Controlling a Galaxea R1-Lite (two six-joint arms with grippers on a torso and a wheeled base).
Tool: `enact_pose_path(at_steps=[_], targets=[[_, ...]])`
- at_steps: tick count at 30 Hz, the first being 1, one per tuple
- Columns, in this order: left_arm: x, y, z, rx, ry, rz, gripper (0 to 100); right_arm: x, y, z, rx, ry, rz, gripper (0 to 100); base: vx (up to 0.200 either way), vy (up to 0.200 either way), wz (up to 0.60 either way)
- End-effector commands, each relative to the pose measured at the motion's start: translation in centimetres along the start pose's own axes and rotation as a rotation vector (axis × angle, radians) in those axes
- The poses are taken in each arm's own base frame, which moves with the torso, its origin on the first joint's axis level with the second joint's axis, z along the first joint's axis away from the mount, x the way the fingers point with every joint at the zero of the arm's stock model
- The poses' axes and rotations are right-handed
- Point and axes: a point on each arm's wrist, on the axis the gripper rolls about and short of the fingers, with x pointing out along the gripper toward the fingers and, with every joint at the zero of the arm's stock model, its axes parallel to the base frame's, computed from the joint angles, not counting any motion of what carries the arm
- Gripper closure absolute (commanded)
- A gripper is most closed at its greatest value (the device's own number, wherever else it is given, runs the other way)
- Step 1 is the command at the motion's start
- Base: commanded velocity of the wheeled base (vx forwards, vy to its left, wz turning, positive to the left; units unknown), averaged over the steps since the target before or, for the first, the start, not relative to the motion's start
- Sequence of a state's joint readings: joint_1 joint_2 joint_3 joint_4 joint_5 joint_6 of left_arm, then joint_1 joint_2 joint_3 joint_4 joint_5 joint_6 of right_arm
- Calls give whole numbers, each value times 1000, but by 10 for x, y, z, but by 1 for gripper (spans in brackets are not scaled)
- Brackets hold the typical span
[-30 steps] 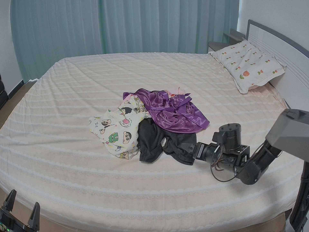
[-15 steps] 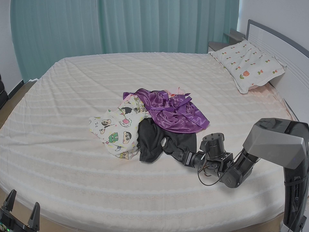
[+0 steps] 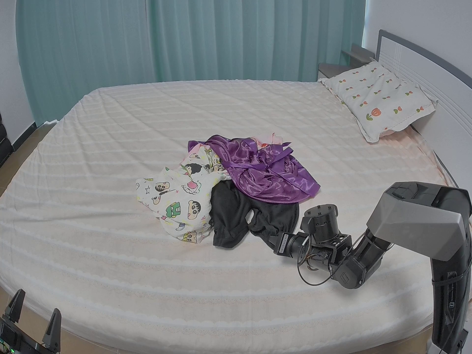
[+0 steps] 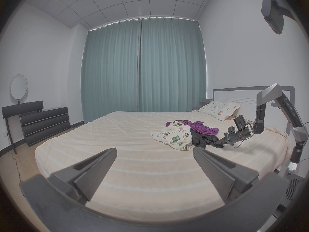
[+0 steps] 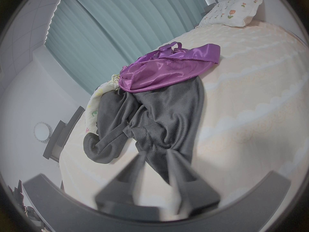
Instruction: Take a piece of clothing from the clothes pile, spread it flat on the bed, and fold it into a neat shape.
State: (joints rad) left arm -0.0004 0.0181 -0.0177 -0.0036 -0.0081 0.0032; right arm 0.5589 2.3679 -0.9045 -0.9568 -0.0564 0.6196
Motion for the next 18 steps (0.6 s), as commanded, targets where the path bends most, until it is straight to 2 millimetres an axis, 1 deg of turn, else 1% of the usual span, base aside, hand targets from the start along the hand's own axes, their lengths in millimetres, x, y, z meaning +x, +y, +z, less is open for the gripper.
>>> enact_pose_path(at_steps=[1, 2, 6, 8, 9, 10, 11, 12, 13, 14, 15, 16, 18], targets=[[0, 0, -5, 0, 6, -1, 0, -5, 3, 3, 2, -9, 9, 100, 0, 0, 0], [0, 0, -5, 0, 6, -2, 0, -12, 4, 4, 15, -9, 22, 100, 0, 0, 0], [0, 0, -5, 3, 5, -1, 0, -20, 7, 7, 96, -25, 39, 100, 0, 0, 0], [0, 0, -5, 3, 5, -4, 0, -31, 8, 10, 153, -25, 47, 100, 0, 0, 0], [0, 0, -5, 3, 5, -5, 0, -33, 8, 10, 164, -23, 47, 100, 0, 0, 0], [0, 0, -1, -1, -26, -10, 0, -41, 8, 11, 195, -20, 52, 100, 0, 0, 0], [-5, -1, 17, -36, -108, -25, 0, -47, 8, 11, 219, -13, 55, 100, 0, 0, 0], [-12, 0, 48, -101, -216, -47, 0, -53, 7, 11, 239, -7, 59, 100, 0, 0, 0], [-16, 0, 73, -162, -265, -74, 0, -57, 8, 11, 250, -3, 68, 100, 0, 0, 0], [-13, 0, 92, -214, -245, -89, 0, -62, 8, 11, 264, -4, 79, 100, 0, 0, 0], [-13, 0, 92, -214, -245, -89, 0, -62, 8, 11, 264, -4, 79, 100, 0, 0, 0], [-4, 0, 107, -213, -178, -84, 0, -69, 7, 10, 279, -11, 101, 100, 0, 0, 0], [8, -1, 107, -198, -89, -94, 0, -75, 6, 9, 297, -28, 125, 100, 0, 0, 0]])
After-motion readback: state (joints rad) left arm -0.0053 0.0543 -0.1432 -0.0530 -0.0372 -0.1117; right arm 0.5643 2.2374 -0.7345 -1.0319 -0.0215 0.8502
